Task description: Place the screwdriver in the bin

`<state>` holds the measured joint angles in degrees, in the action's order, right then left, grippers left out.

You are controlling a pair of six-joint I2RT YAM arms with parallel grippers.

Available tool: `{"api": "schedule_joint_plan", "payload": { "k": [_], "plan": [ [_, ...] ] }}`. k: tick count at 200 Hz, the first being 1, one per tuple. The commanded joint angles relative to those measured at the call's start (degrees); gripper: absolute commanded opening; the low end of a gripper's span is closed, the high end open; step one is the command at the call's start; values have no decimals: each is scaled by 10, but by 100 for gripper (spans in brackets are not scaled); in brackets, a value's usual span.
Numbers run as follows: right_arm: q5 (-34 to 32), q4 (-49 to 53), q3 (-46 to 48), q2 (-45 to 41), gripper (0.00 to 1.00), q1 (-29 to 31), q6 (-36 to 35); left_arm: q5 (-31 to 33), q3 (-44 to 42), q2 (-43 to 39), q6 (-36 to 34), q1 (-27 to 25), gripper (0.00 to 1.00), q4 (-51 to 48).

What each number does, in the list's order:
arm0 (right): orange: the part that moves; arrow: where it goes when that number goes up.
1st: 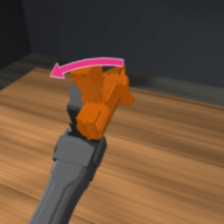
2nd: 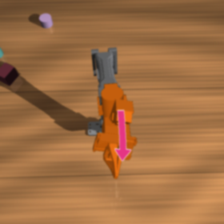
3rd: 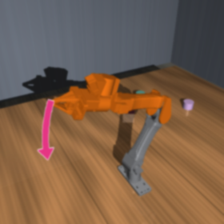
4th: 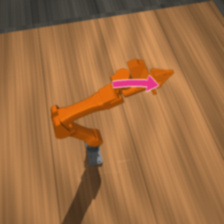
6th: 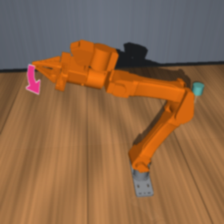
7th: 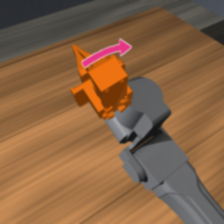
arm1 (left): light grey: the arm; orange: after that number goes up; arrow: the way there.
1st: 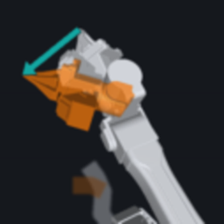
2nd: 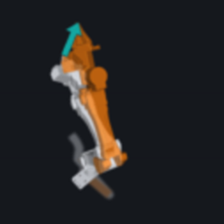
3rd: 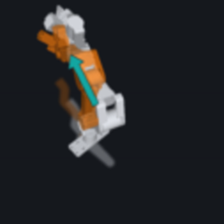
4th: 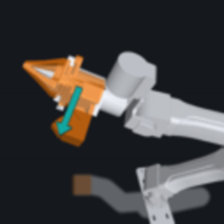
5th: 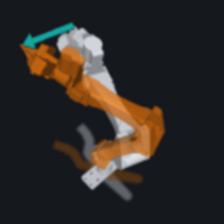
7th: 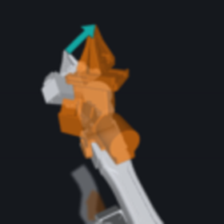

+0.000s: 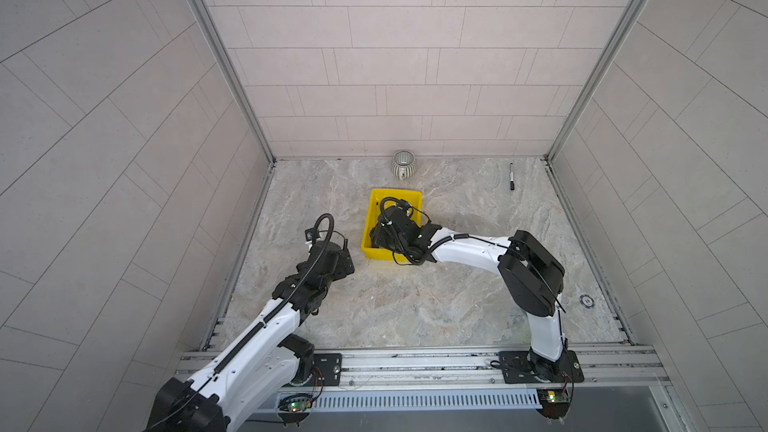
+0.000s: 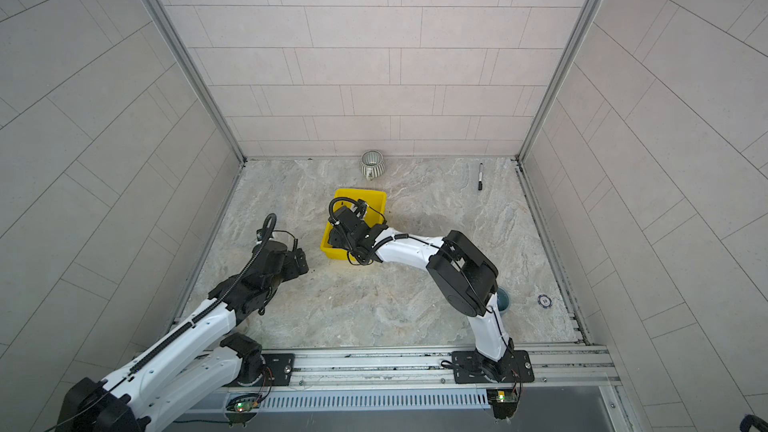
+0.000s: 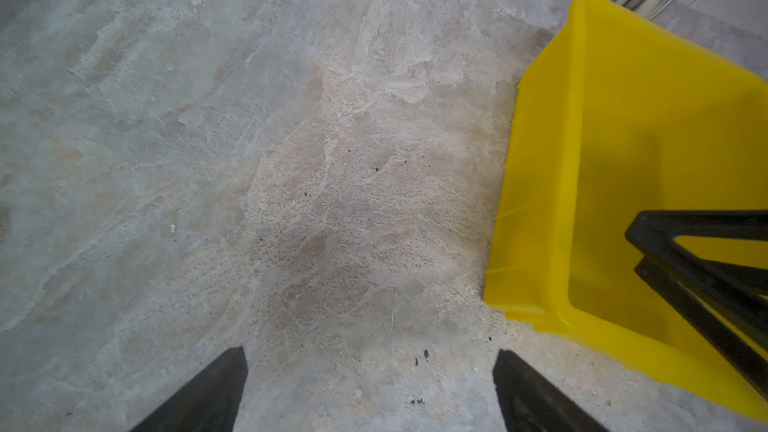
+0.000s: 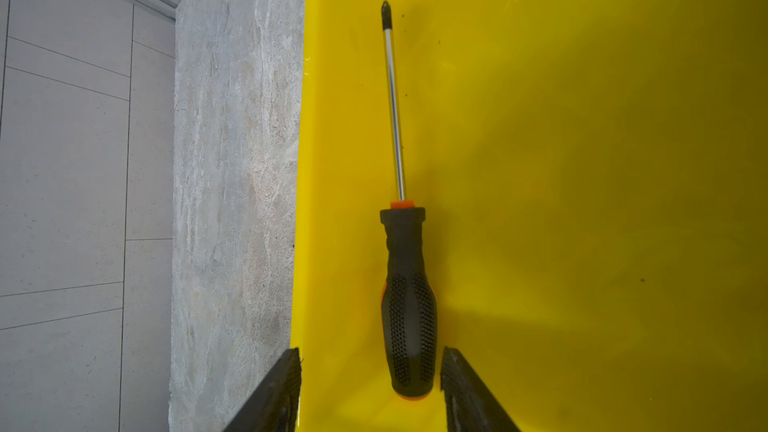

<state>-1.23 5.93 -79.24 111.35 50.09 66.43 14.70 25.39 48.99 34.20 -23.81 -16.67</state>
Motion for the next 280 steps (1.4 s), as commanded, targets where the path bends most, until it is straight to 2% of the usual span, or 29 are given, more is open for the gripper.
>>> {"api": "schedule_joint_plan", "payload": {
  "k": [1, 27, 39, 53, 66, 104, 122, 151, 179, 198, 216, 224, 228, 259, 265, 273, 280],
  "plan": [
    [-57, 47, 20, -110, 57, -2, -69, 12, -16, -10, -13, -2, 100, 33],
    [-175, 83, 71, -237, 67, -15, -269, 35, -1, -6, -35, -2, 100, 71],
    [-263, 92, 105, -296, 72, -23, -377, 69, 17, 1, -40, -2, 100, 77],
    [-366, 69, 163, -358, 76, -41, -472, 111, 35, 11, -73, -2, 100, 99],
    [-393, 48, 215, -414, 78, -81, -538, 145, 48, 25, -120, -2, 100, 124],
    [-384, 1, 338, -523, 79, -223, -569, 239, 51, 85, -263, 0, 100, 202],
    [-383, -56, 395, -547, 81, -259, -602, 263, 23, 124, -317, 0, 100, 299],
    [-384, -157, 475, -525, 84, -310, -636, 277, -16, 218, -403, 3, 100, 485],
    [-375, -254, 518, -461, 85, -364, -637, 247, 11, 324, -452, 14, 100, 558],
    [-358, -315, 530, -399, 85, -397, -618, 232, 16, 393, -453, 39, 100, 627],
    [-348, -417, 549, -335, 85, -406, -627, 218, 14, 425, -464, 60, 100, 678],
    [-343, -475, 561, -307, 84, -406, -634, 232, 21, 420, -440, 70, 100, 651],
    [-342, -505, 566, -295, 85, -406, -644, 219, 22, 415, -428, 77, 100, 639],
    [-329, -565, 569, -248, 85, -414, -640, 126, -18, 397, -351, 153, 100, 677],
    [-319, -596, 576, -237, 86, -416, -649, 119, -22, 395, -344, 157, 100, 678],
    [-283, -584, 576, -241, 85, -416, -653, 113, -28, 400, -339, 163, 100, 692],
    [-278, -586, 578, -240, 85, -416, -655, 110, -34, 413, -328, 170, 100, 704]
  ]
}}
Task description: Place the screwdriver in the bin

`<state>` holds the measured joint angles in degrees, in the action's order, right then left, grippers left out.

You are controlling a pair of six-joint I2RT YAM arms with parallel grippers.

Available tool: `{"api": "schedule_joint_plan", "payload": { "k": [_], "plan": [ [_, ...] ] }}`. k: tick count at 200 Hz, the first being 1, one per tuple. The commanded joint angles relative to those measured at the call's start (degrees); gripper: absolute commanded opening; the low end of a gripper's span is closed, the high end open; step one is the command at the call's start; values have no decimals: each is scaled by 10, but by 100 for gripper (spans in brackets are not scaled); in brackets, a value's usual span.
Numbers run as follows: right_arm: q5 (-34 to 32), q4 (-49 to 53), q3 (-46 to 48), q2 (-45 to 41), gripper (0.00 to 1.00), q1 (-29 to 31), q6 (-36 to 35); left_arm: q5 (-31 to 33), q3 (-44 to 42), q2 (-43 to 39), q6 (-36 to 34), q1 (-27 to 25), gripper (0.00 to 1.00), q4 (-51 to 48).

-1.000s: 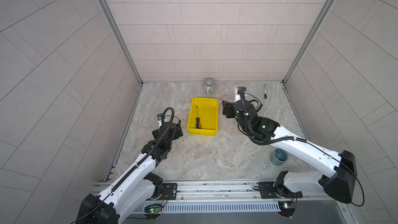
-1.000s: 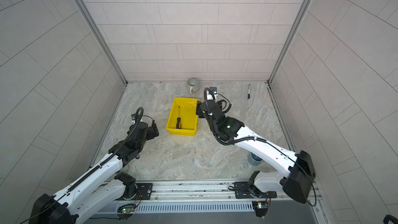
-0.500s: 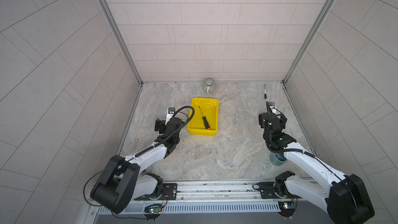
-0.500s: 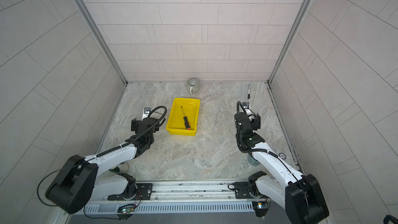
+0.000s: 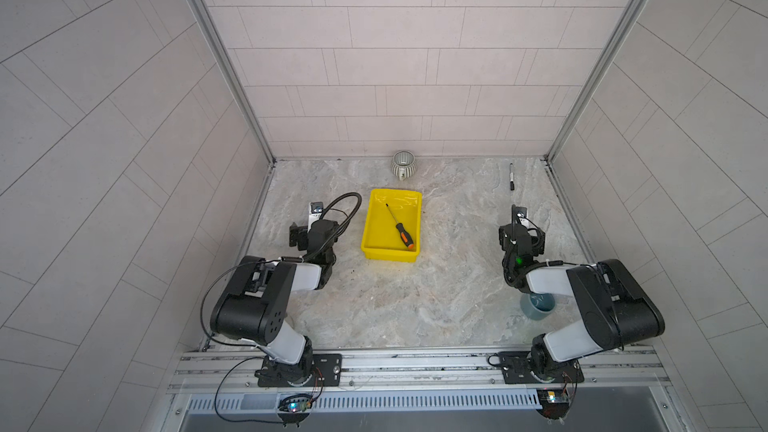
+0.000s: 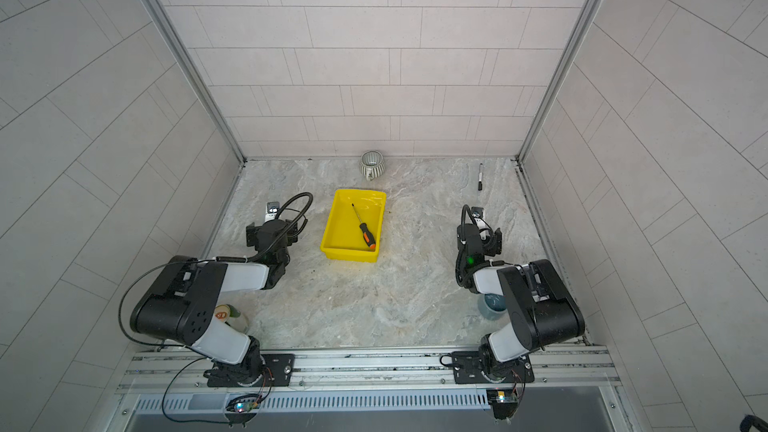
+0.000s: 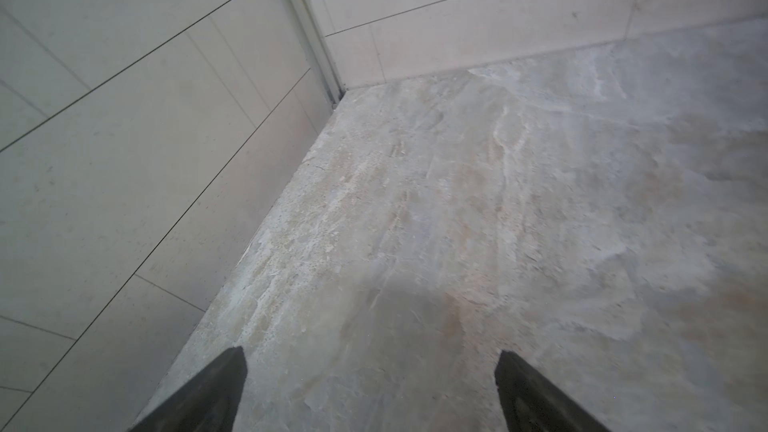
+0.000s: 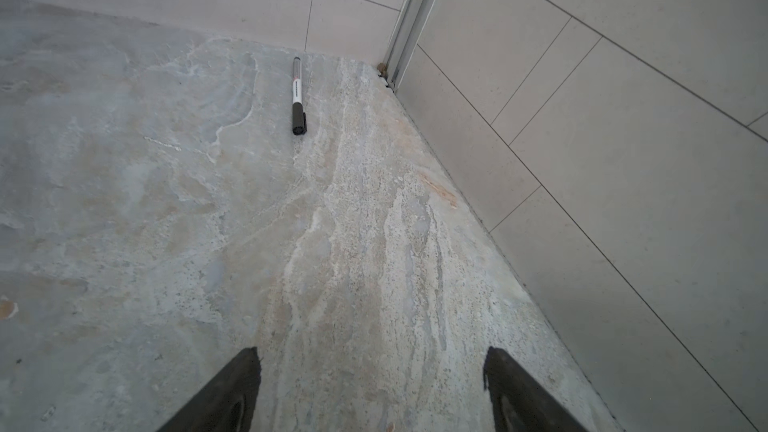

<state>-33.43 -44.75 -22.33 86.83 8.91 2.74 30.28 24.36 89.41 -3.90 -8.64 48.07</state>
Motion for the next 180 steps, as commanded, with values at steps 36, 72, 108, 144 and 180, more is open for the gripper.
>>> {"api": "schedule_joint_plan", "payload": {
  "k": [36, 72, 108, 144, 180],
  "plan": [
    [70, -214, 53, 54, 99, -6, -33, -44, -18, 14, 64, 25, 100, 49],
    [79, -174, 41, 44, 99, -6, -29, -40, -26, 27, 50, 22, 100, 89],
    [79, -182, 40, 48, 99, -6, -34, -38, -28, 21, 50, 20, 100, 84],
    [80, -178, 39, 47, 99, -7, -33, -38, -28, 22, 50, 20, 100, 86],
    [81, -178, 39, 48, 99, -7, -33, -38, -28, 22, 50, 20, 100, 85]
  ]
}}
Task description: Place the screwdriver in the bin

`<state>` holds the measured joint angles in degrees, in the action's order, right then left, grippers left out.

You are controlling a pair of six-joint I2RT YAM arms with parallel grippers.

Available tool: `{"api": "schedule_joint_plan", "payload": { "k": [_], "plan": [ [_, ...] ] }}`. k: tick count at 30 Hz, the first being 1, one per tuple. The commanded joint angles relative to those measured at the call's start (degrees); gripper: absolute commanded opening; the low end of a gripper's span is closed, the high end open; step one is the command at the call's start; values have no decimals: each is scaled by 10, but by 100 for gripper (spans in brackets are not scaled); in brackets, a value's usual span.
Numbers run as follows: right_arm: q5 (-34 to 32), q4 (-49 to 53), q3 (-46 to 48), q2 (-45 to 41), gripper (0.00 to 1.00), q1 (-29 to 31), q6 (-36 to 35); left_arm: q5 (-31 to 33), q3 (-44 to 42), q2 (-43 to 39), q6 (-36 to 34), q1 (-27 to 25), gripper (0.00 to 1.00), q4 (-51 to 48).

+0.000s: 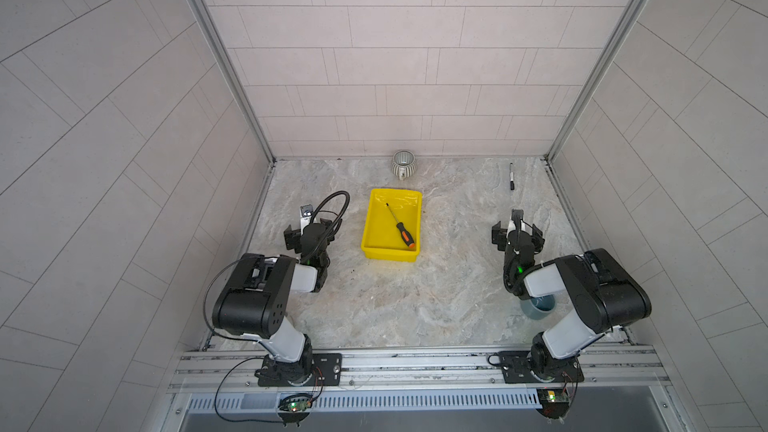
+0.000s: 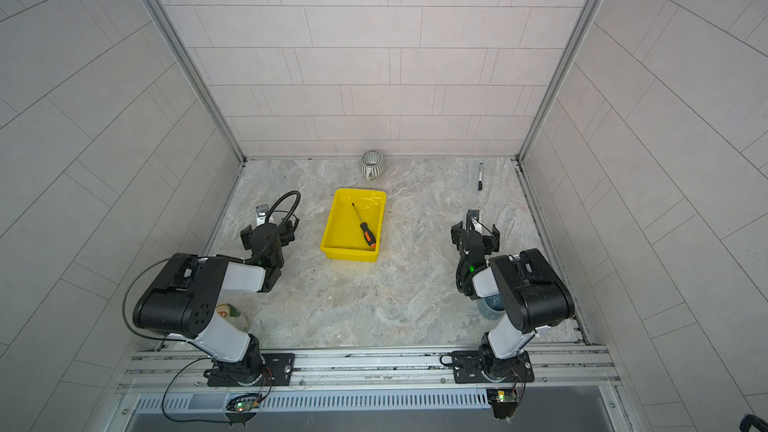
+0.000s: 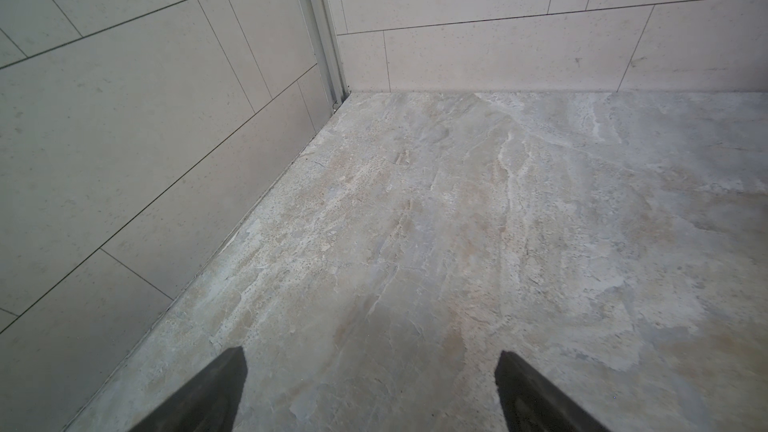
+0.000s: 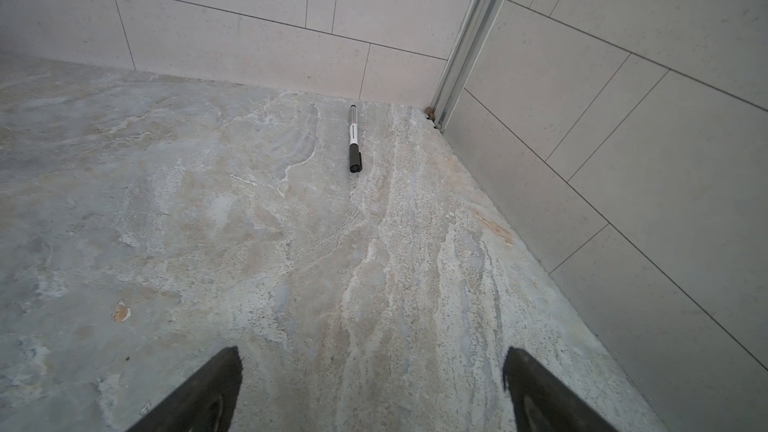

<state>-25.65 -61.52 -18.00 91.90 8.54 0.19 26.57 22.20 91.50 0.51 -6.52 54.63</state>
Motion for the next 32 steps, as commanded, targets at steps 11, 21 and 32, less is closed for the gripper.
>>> {"api": "schedule_joint_plan", "payload": {
  "k": [11, 21, 32],
  "plan": [
    [5, -10, -5, -3, 99, -4, -7, -1, -7, 0, 5, -1, 100, 20],
    [65, 35, -20, -11, 99, -32, 9, -1, -7, 0, 6, -1, 100, 20],
    [82, 42, -23, -12, 99, -39, 11, -1, -7, 1, 6, -1, 100, 20]
  ]
}}
